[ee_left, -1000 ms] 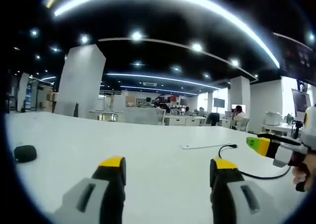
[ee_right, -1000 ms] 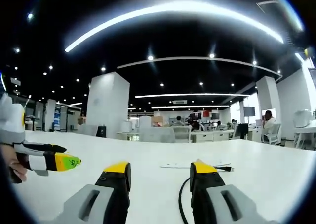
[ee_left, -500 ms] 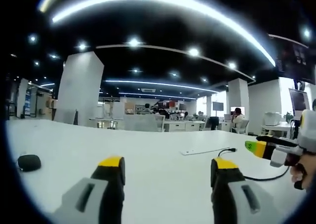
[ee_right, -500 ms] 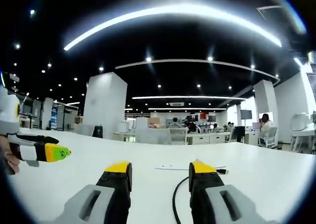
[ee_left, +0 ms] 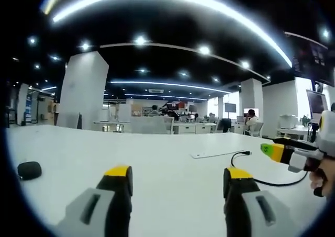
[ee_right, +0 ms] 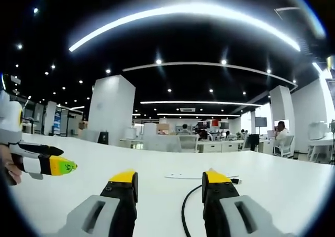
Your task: Locate the USB plug end of the data cable currently connected to the USB port on the desk. Grip the plug, withdraw it from the port, and place it onto the desktop.
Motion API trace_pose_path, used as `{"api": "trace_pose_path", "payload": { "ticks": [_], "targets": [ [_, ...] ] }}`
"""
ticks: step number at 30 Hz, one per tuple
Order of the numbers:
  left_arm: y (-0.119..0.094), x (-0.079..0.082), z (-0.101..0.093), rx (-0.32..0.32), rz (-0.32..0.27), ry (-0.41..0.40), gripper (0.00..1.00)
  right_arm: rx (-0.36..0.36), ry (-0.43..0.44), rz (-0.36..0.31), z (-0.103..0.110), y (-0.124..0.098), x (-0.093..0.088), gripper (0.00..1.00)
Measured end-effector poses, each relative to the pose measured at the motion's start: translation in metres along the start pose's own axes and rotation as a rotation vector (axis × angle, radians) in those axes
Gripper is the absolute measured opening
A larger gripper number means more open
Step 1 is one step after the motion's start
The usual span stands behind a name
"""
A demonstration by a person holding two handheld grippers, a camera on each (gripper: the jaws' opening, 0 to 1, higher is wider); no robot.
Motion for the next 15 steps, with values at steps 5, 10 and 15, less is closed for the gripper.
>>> {"api": "trace_pose_path", "payload": {
  "ticks": [5,10,15],
  "targets": [
    [-0.003,0.0061,-0.0029,-0.009,-0.029,0.0,0.71,-0.003,0.006,-0.011,-0.0009,-0.0008,0.0015,0.5],
    [-0.0014,0.0032,-0.0016,-0.008,-0.018,-0.005,0.71,0.005,0.001,-0.002,0.0009,0.0001,-0.0009,0.5],
    [-0.0012,0.0039,-0.0029,-0.013,-0.021,-0.006,0.71,0.015,-0.016,-0.017,0.0047,-0.0007,0.0034,0.5]
  ]
}}
Point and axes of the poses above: the point that each gripper's makers call its tool centre point, and the gripper's own axes: y roughly forward along the fingers, z roughly to its left, x roughly out of its top, the point moved 9 cm from there along -y, roughly backward along the fingers, and after that the axes turned 10 degrees about -z, right-handed, at the moved point
